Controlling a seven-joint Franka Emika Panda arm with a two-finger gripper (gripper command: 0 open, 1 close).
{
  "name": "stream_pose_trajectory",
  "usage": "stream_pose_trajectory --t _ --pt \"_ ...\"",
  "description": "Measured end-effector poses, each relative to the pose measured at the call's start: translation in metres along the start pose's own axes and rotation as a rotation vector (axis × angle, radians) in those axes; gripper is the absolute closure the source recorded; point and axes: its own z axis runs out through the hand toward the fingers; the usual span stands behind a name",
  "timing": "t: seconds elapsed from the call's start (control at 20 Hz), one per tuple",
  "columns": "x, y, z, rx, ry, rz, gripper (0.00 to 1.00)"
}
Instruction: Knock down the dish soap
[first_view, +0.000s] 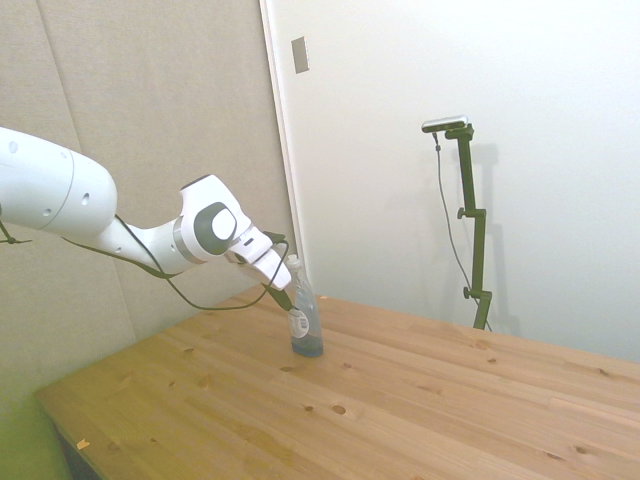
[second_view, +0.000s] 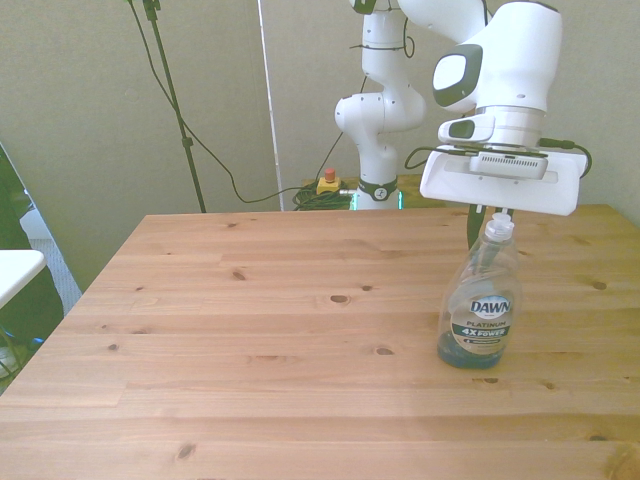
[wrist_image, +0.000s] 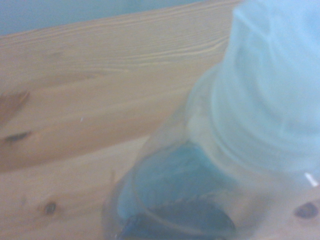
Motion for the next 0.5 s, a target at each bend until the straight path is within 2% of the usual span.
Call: stream_pose_trajectory --t 0.25,0.5 --pt "0.028 -0.025 0.03 0.042 0.058 0.063 1.0" --pt "0.037 -0.042 0.058 0.067 0.082 0.094 1.0"
